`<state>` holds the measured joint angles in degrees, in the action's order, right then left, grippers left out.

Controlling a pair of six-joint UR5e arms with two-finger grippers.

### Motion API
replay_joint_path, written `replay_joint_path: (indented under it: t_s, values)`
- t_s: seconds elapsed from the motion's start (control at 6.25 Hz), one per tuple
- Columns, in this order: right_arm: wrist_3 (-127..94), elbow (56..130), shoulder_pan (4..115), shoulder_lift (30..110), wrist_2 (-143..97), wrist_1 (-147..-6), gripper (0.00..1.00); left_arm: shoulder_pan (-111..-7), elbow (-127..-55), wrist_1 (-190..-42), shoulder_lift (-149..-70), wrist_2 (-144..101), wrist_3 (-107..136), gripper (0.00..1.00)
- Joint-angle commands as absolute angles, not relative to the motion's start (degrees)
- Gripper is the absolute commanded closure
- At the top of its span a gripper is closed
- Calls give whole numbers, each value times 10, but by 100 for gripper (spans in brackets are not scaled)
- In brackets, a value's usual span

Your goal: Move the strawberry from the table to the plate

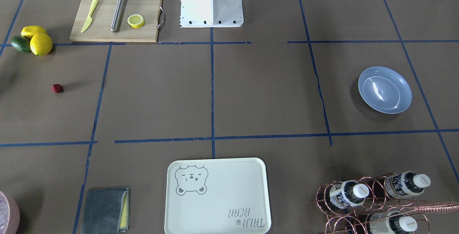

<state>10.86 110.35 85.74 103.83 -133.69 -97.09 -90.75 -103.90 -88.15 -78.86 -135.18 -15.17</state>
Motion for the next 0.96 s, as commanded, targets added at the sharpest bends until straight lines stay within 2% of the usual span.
replay_joint_path:
  t_s: [0.0, 0.16, 0.8]
  values:
    - [106, 1104, 858, 1041, -1340, -970, 0, -909, -1047, -893, -778, -1349, -187, 0]
    - [105, 1105, 858, 1042, -1343, -970, 0, -909, -1036, -896, -773, -1349, -250, 0]
    - [102, 1107, 858, 1042, -1344, -970, 0, -908, -1041, -895, -782, -1352, -247, 0]
